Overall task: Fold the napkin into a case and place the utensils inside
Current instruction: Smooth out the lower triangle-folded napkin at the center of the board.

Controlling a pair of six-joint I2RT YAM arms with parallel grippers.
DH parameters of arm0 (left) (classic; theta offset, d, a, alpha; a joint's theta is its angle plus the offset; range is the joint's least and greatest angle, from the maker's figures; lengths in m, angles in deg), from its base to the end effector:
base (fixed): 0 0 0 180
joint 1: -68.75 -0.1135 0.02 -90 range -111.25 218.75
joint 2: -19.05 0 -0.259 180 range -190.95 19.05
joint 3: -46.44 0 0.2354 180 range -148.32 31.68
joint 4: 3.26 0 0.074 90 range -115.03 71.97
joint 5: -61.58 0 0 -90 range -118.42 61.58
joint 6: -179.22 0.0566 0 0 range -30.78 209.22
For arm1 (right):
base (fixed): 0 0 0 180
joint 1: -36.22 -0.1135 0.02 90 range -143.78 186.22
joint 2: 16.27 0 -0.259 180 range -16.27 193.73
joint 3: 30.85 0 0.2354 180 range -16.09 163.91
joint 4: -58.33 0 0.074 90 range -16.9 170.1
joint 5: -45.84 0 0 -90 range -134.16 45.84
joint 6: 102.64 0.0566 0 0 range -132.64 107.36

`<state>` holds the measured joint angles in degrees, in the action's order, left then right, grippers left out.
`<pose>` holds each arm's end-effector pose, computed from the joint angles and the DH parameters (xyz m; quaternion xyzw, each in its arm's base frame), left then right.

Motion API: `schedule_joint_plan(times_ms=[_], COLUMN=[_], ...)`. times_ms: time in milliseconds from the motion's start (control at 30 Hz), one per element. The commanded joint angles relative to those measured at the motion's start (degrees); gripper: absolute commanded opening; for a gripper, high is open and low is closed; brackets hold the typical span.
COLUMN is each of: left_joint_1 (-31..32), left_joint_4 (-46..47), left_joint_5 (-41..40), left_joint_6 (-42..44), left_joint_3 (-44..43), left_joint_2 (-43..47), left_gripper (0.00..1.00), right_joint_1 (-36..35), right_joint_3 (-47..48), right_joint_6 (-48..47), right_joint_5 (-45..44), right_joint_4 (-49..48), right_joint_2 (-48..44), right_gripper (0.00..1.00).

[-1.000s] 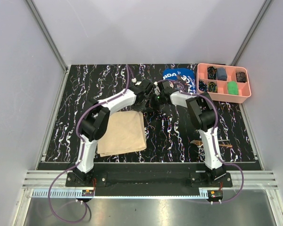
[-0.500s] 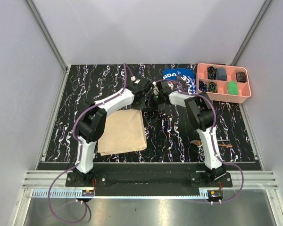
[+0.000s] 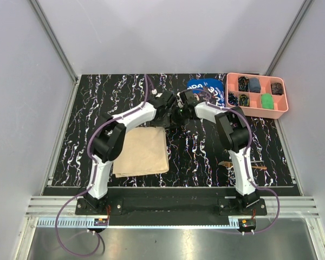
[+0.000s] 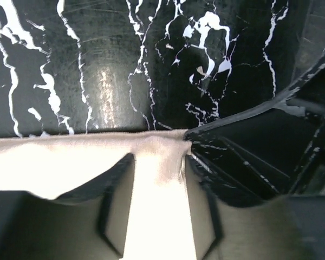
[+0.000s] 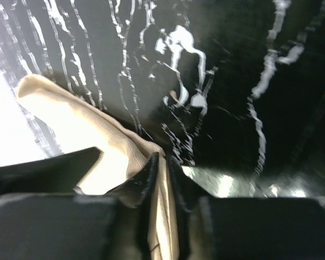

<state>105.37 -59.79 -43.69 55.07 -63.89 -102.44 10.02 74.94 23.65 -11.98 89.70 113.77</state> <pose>0.3581 -0.2475 0.1698 -0.0047 0.9727 -0.0048 0.2318 0.4085 0.2346 0.1145 -0.0009 0.9216 0.3737 0.1054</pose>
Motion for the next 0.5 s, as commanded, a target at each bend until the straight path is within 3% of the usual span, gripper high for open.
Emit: schedule_joint_plan(times_ms=[0, 167, 300, 367, 467], left_joint_1=[-1.2, -5.67, -11.47, -13.67, -14.12], left_joint_4=[0.63, 0.01, 2.38, 4.75, 6.95], left_joint_5=[-1.17, 0.14, 8.04, 12.43, 12.46], left_joint_6=[0.84, 0.75, 0.49, -0.39, -1.27], left_joint_3=[-0.59, 8.36, 21.0, 24.97, 31.31], left_joint_2=[10.82, 24.68, 30.43, 32.97, 36.83], left_gripper=[0.54, 0.59, 0.47, 0.44, 0.44], right_joint_1=[0.53, -0.26, -4.9, -10.24, -14.4], right_joint_3=[2.93, -2.15, -7.07, -7.7, -7.53], right_joint_6=[-5.61, -8.25, -7.38, -6.59, -5.53], right_joint_5=[-5.99, -8.01, -6.52, -5.38, -3.89], right_joint_4=[7.03, 9.33, 8.72, 8.19, 7.75], right_joint_2=[-6.8, -12.25, -17.44, -17.89, -15.97], right_gripper=[0.21, 0.37, 0.43, 0.46, 0.47])
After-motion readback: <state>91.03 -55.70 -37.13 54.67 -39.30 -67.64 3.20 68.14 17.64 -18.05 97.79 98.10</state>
